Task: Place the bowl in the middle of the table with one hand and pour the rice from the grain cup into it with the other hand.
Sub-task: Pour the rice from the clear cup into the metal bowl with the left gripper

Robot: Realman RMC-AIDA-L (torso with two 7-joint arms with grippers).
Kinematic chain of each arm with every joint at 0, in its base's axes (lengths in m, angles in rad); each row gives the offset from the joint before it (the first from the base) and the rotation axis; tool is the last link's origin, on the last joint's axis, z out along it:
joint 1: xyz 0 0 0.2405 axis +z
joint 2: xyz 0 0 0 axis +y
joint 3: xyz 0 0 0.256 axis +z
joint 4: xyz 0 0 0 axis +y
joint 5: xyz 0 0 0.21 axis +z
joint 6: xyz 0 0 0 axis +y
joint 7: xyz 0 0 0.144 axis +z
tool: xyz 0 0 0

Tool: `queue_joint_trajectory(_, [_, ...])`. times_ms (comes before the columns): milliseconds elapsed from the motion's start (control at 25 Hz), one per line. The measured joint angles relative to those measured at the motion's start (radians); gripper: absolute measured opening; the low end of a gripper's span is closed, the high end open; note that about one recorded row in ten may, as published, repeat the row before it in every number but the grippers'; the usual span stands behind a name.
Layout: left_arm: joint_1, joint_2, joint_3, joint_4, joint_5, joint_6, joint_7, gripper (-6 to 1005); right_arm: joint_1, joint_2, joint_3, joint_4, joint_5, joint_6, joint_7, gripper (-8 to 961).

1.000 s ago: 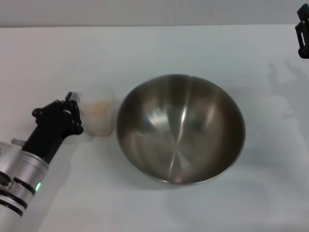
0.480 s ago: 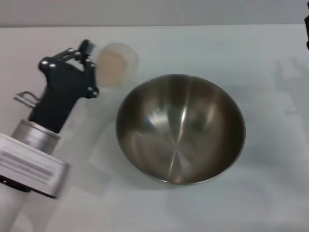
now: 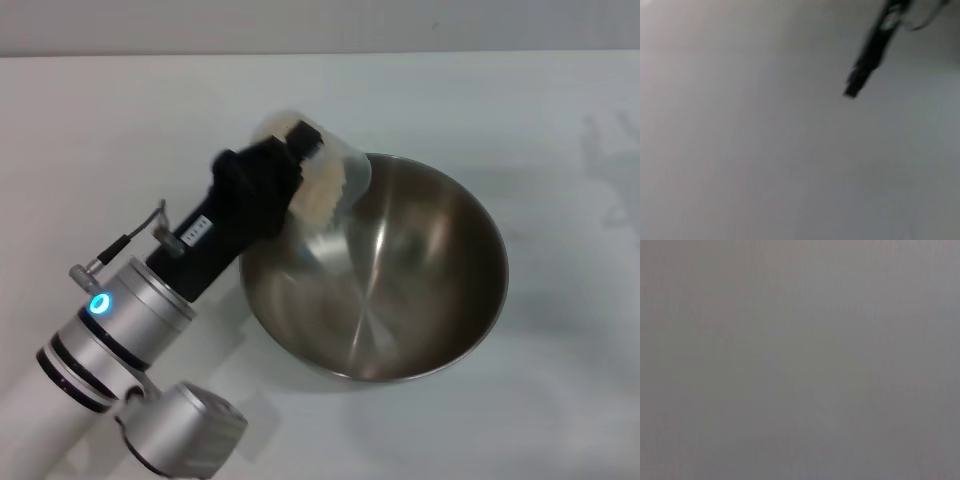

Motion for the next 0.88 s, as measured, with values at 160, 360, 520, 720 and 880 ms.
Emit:
queue_joint_trajectory(160, [0.001, 0.000, 0.000, 0.003, 0.068, -0.021, 0.216, 36, 0.004, -0.003, 0.002, 0.005, 0.005, -0.002, -0.021, 425])
queue_joint_trajectory(360, [-0.004, 0.000, -0.001, 0.018, 0.117, -0.051, 0.343, 38, 0.003, -0.002, 0.002, 0.005, 0.002, -0.002, -0.028, 425])
queue_joint_trajectory(520, [-0.008, 0.000, -0.001, 0.027, 0.143, -0.073, 0.379, 40, -0.002, 0.005, -0.001, 0.007, 0.000, -0.002, -0.028, 425])
queue_joint_trajectory(720, [-0.009, 0.000, 0.002, 0.029, 0.146, -0.100, 0.432, 41, -0.007, 0.008, -0.002, 0.008, -0.001, -0.002, -0.029, 425])
queue_joint_trajectory(880, [-0.010, 0.000, 0.006, 0.028, 0.146, -0.102, 0.492, 43, -0.008, 0.009, -0.002, 0.008, -0.002, -0.001, -0.029, 425])
